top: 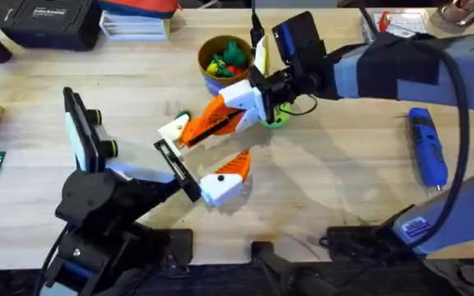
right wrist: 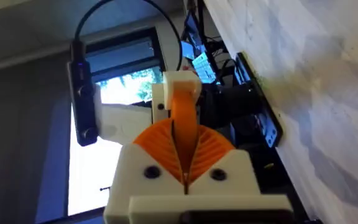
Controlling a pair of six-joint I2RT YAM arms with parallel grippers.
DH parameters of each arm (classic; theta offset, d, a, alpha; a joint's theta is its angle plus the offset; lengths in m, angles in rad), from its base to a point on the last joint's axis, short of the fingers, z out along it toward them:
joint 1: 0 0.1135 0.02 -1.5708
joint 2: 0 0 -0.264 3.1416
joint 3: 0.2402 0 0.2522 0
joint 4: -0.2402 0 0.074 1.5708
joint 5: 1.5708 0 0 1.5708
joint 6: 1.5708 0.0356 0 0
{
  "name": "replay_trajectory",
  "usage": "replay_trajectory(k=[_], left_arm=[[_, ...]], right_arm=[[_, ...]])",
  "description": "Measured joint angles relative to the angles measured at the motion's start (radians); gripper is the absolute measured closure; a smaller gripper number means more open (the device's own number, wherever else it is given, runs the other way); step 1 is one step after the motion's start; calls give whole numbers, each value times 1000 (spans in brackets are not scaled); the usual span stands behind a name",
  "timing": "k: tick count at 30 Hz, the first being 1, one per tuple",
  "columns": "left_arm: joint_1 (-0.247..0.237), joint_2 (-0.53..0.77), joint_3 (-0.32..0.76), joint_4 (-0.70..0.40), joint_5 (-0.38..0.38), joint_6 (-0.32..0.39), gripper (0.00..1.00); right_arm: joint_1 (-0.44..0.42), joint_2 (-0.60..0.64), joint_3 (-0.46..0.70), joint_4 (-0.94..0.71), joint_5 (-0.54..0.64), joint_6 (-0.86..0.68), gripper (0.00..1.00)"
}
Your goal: Pick up the gripper from the table and insert it into the empty holder that is missing its gripper. Then pick up a screw, insert it into the mounting hole, and use the screwdriver to tighten it. Finally, clean up the table by picking up the vegetable and placing it into the bucket.
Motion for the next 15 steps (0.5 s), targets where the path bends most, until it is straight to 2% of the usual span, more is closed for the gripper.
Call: replay_trajectory(k=[8,15], left_arm=[[6,0,0,1,-23,-1,15],[6,0,0,0,-27,-3,15]], right_arm=[[8,3,0,104,40,102,994],[10,3,0,118,73,149,994]])
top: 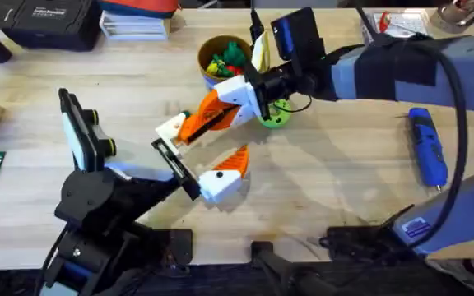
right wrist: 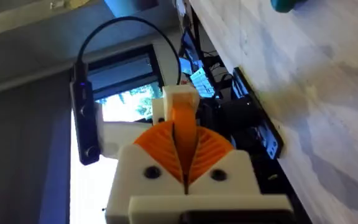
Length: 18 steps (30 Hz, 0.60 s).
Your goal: Pick up the gripper from the table and insert it into the empty holder that is missing its gripper. Then pick up a screw, insert it into the mounting hole, and use the screwdriver to tighten it. Finally, clean up the table by picking up the vegetable and placing it into the bucket.
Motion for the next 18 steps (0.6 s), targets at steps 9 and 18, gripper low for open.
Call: replay_trajectory(k=[9,18], left_arm=[[0,0,0,0,6,-1,15],[0,0,0,1,20,4,15]], right_arm=[[-7,0,0,12,8,14,994],[-17,0,0,11,8,18,994]])
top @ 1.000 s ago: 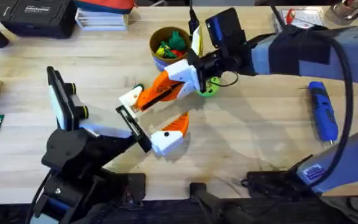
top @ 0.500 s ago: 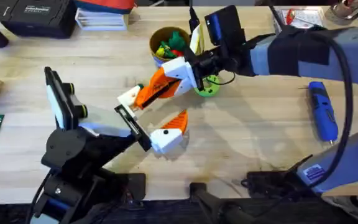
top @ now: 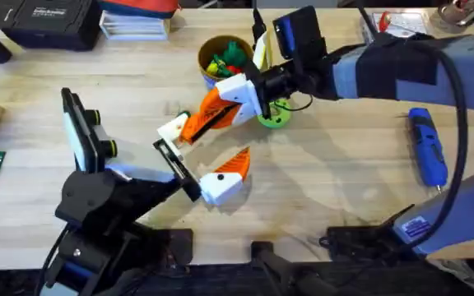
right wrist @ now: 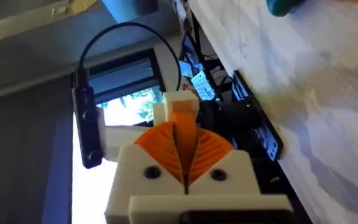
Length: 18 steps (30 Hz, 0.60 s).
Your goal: Pick up the gripper from the table and insert it into the empty holder that is missing its gripper. Then pick up a screw, insert it into the mounting hole, and use the screwdriver to tighten it. Finally, clean up the table by picking up the vegetable and placing it into the bucket.
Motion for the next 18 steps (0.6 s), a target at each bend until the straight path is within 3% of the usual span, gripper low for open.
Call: replay_trajectory(k=[18], left_arm=[[-10,0,0,1,15,10,15]], right_arm=[[-25,7,0,14,11,0,994]])
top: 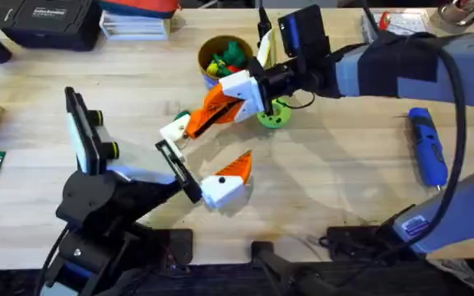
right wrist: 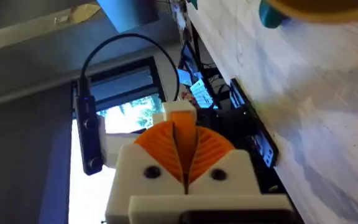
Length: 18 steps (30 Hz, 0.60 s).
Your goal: Pick up the gripper from the table and insert it into the empty holder that is missing its gripper. Then pick up a screw, insert it into the mounting hole, and use the screwdriver to tighten it. Finally, clean up the table by picking up the vegetable and placing it into the bucket.
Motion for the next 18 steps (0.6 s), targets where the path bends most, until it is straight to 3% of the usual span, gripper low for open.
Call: replay_trajectory(k=[9,18], left_arm=[[10,0,0,-1,-80,-4,15],[10,0,0,-2,-75,-25,15]], right_arm=[[61,0,0,100,74,53,994],[114,0,0,107,105,75,994]])
